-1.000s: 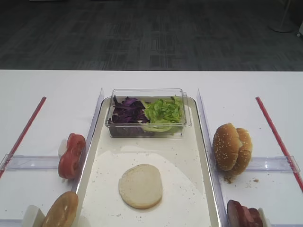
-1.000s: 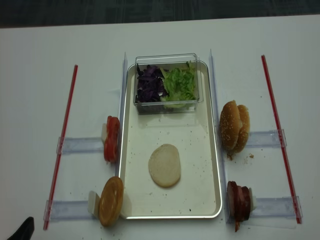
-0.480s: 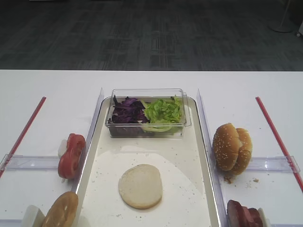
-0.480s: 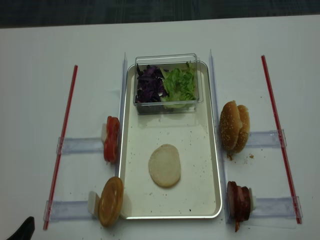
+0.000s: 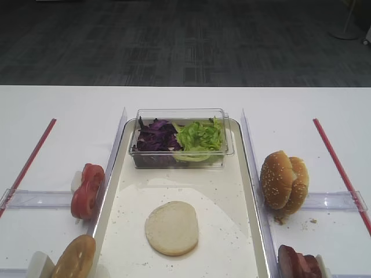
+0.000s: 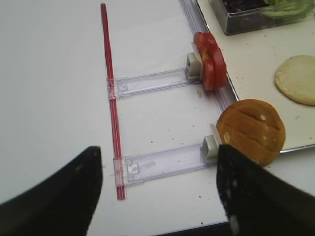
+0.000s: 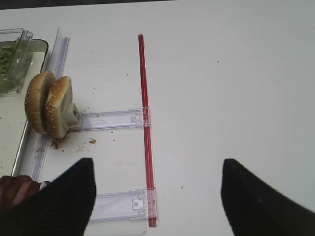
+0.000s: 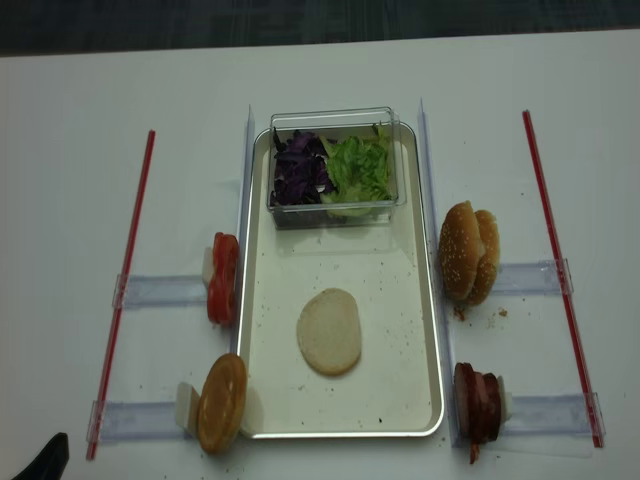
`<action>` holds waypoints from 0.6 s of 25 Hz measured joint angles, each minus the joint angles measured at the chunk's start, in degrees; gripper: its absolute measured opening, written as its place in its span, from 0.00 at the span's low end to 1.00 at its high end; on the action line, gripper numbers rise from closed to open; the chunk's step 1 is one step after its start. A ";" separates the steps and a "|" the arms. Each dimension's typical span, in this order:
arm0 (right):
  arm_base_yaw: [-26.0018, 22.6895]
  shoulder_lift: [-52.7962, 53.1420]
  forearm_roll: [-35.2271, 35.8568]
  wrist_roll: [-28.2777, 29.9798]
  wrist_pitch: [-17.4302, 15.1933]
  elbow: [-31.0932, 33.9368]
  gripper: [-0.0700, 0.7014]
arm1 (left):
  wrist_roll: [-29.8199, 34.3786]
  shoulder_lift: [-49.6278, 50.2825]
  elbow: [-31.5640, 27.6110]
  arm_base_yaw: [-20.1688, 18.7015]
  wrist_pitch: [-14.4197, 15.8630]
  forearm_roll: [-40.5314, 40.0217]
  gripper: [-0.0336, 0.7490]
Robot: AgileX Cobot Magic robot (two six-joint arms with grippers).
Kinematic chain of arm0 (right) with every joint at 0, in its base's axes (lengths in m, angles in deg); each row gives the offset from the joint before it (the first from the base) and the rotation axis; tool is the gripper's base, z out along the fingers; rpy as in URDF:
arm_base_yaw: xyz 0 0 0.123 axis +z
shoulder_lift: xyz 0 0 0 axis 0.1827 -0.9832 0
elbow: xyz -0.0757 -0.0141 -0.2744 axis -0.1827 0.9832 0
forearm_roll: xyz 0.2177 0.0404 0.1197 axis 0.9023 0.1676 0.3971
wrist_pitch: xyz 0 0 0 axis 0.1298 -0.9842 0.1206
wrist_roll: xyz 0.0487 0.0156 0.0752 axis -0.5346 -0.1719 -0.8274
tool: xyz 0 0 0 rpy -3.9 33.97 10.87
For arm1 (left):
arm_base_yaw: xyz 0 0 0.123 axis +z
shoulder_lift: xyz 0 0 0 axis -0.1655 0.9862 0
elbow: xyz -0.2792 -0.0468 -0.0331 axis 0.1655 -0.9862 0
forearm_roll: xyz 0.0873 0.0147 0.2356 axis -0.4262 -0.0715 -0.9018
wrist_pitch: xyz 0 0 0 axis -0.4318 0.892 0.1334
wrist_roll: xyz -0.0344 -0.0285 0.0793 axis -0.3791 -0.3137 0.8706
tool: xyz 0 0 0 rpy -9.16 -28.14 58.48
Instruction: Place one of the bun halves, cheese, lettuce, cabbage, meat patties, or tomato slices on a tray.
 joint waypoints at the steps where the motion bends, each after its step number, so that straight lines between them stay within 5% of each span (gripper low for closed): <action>1: 0.00 0.00 0.00 0.00 0.00 0.00 0.81 | 0.00 0.00 0.00 0.00 0.00 0.00 0.62; 15: 0.00 0.00 0.00 0.00 0.00 0.00 0.81 | 0.00 0.00 0.00 0.00 0.00 -1.44 0.62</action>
